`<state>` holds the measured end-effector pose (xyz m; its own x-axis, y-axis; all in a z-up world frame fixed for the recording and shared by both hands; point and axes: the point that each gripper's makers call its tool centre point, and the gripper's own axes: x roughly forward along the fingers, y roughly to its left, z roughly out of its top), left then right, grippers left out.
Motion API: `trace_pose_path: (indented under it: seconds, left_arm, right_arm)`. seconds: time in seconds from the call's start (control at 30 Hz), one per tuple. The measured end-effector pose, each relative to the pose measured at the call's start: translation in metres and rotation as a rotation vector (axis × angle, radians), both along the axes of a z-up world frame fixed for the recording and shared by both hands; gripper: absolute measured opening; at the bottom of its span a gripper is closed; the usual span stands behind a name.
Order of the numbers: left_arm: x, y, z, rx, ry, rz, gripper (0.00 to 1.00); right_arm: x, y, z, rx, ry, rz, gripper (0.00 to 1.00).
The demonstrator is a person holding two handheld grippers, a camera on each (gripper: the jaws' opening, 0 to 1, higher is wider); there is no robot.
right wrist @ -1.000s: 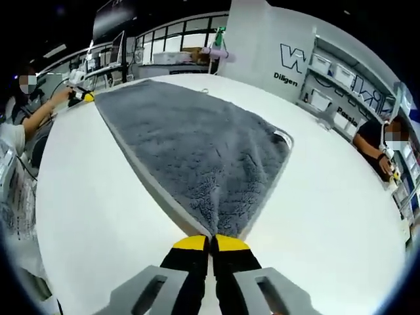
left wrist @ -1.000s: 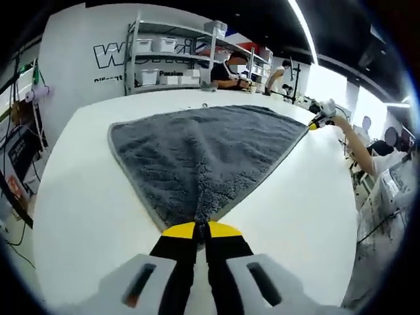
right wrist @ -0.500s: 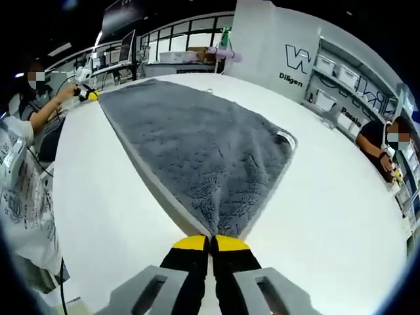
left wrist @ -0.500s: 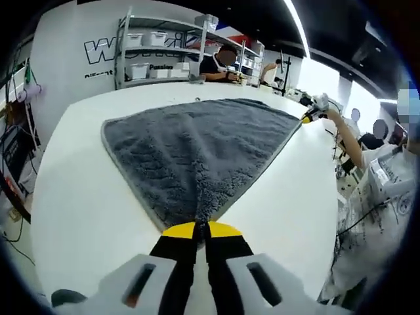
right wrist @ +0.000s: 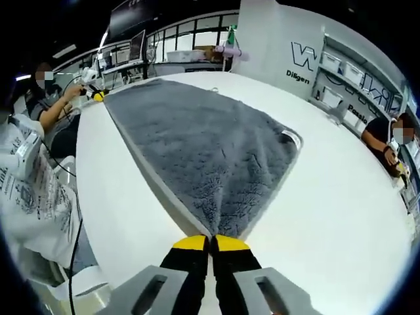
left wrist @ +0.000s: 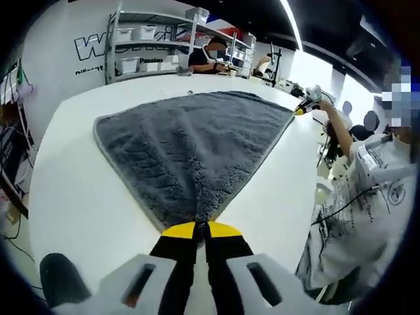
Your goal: Fold the towel on the table until its edges align and the towel forms a compact rectangular stack.
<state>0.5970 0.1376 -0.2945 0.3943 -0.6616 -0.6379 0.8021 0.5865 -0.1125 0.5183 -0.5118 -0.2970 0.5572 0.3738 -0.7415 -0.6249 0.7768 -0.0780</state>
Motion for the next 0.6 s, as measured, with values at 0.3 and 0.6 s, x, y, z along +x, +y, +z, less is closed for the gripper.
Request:
trace_pose_path:
  seconds: [0.3, 0.6]
  left_arm:
    - [-0.001, 0.001, 0.001, 0.021, -0.013, 0.009, 0.09]
    - [-0.009, -0.003, 0.012, 0.048, -0.065, 0.012, 0.38]
  right_arm:
    - [-0.004, 0.004, 0.0, 0.006, 0.019, 0.0, 0.06]
    - [-0.013, 0.004, 0.008, 0.013, 0.018, -0.037, 0.51]
